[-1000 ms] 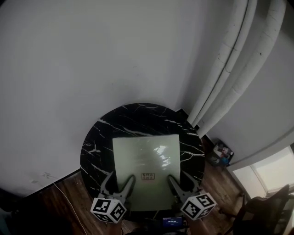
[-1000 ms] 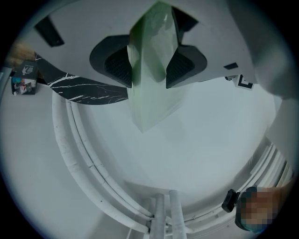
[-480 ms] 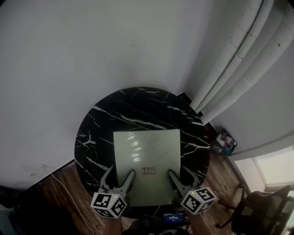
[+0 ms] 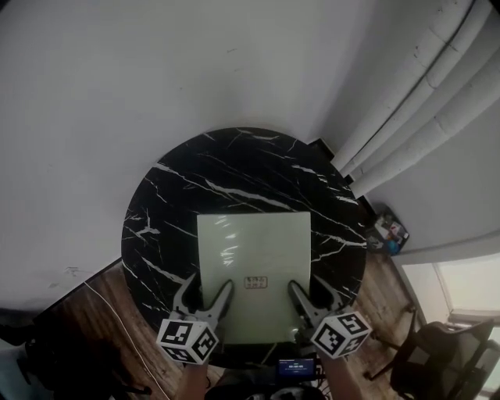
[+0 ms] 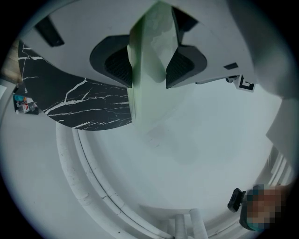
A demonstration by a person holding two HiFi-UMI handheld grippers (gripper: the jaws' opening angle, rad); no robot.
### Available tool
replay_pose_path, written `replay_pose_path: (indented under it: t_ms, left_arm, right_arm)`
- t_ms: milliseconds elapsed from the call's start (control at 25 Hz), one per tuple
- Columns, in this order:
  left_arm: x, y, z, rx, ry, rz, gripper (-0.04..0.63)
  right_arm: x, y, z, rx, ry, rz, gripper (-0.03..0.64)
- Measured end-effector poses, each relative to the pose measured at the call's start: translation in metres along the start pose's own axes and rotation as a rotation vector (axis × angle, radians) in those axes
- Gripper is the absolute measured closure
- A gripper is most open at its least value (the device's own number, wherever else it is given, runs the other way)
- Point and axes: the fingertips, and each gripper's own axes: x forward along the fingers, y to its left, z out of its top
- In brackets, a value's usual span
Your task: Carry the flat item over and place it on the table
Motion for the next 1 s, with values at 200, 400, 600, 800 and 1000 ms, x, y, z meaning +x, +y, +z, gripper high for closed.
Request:
replay_pose_path:
  t_ms: [200,400,600,800,1000]
  left_arm:
    - [0.014,0.005,-0.008,-0.008,0.023,0.007,0.255]
    - [0.027,0.013,-0.018,-0.014,0.055,0.019,0.255]
    - [0.037,0.018,-0.027,-0.022,0.082,0.032,0.255]
    - [0.044,0.023,-0.038,-0.049,0.125,0.045,0.255]
    - [0.050,0.026,-0.050,-0.064,0.167,0.055,0.255]
  right_arm:
    - [0.011,-0.012,-0.005,0.005,0.025,-0.007,0.397]
    - [0.022,-0.024,-0.014,0.019,0.068,-0.010,0.397]
    - [0.031,-0.034,-0.020,0.024,0.097,-0.008,0.397]
    - [0.038,-0.042,-0.029,0.031,0.129,-0.015,0.397]
    - [0.041,-0.049,-0.037,0.032,0.156,-0.024,0.397]
